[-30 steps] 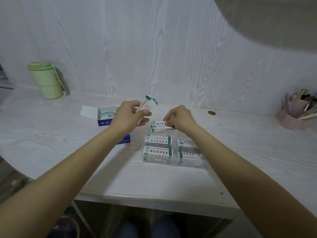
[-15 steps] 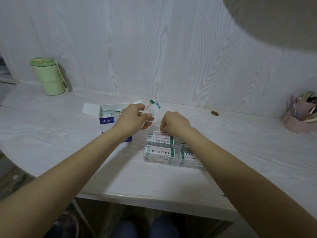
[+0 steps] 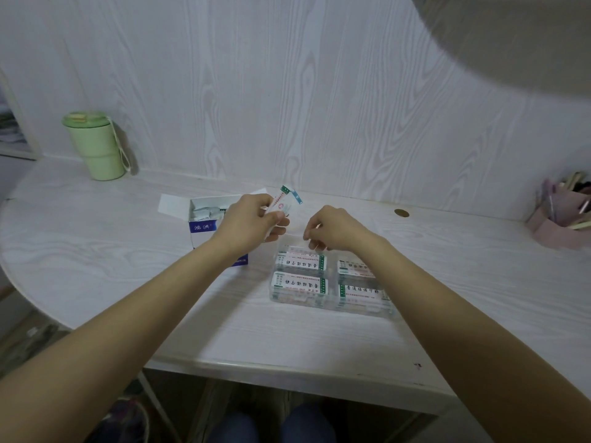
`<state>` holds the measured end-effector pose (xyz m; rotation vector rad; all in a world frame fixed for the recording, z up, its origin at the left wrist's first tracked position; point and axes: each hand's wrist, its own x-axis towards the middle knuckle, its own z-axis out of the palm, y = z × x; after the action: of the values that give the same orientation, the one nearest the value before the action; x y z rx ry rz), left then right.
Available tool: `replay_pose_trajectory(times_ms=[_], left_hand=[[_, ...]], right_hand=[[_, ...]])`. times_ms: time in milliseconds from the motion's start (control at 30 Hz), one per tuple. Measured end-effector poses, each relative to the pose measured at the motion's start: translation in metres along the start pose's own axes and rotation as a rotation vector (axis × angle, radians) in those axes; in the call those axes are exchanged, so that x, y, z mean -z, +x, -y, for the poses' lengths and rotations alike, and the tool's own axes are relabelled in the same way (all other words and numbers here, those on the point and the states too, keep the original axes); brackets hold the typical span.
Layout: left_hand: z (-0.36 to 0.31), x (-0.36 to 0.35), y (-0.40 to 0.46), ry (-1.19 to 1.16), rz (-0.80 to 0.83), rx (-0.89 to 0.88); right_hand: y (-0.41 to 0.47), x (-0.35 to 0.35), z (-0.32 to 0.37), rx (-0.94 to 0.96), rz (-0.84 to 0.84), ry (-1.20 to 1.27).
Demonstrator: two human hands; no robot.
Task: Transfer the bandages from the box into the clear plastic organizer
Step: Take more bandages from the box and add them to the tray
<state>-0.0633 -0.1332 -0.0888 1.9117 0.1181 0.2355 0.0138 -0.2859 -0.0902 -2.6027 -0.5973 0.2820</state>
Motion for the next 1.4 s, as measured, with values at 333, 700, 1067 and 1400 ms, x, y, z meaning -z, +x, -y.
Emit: replay_pose_trajectory(times_ms=[333,700,1067,1400], left_hand=[[-0.001,0.007,-0.003,-0.069,0.014,0.022],[-0.019,-0.006,-0.012,-0.202,0.211,0.025],[-0.025,-0.039,0.009,-0.057,0.032,-0.014],[-0.023,-0.047,0.013,-0.049,0.022,0.008]], right_hand=[[-0.002,-0.007,0.011,0.066,-0.001,0.06],[-0.036,0.023,0.003,0.081,-0.188,0.781],[-0.046,0.04,-0.061,-0.147,-0.427,0.74],[-0.031,0.027,-0.081,-0.294,-0.281,0.184]])
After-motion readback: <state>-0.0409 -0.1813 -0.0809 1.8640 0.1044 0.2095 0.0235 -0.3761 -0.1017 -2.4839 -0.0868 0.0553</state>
